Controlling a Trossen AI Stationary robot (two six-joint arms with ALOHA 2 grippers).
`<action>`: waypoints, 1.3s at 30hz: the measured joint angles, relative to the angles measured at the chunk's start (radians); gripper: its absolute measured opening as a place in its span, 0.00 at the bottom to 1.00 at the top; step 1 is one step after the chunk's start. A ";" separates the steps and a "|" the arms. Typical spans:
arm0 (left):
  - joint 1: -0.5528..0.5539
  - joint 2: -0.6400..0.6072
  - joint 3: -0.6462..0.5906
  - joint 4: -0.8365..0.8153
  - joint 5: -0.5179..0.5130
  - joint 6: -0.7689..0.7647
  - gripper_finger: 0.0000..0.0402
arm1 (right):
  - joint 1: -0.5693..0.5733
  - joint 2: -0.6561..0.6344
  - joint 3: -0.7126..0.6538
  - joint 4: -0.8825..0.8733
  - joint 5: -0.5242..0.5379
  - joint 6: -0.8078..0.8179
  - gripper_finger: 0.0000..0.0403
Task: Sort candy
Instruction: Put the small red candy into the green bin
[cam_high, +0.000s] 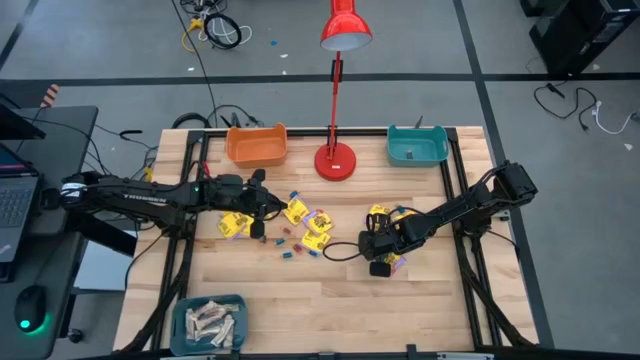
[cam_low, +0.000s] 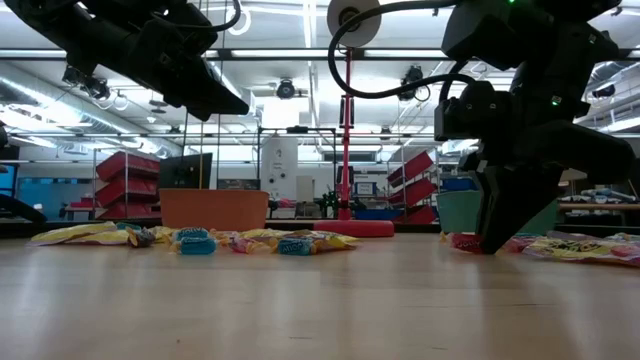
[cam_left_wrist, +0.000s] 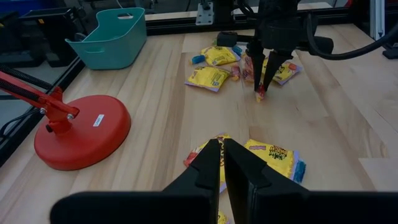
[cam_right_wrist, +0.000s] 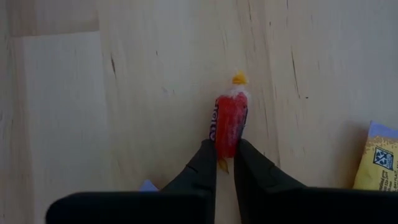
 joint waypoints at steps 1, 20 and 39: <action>0.000 0.000 0.000 0.000 0.000 0.000 0.06 | -0.001 0.000 0.000 0.000 0.000 0.000 0.08; 0.000 0.000 0.000 -0.004 0.000 0.000 0.06 | -0.086 -0.031 0.138 -0.255 0.130 0.024 0.05; 0.000 0.000 0.000 -0.018 0.001 0.001 0.06 | -0.266 -0.372 0.156 -0.484 0.204 0.055 0.04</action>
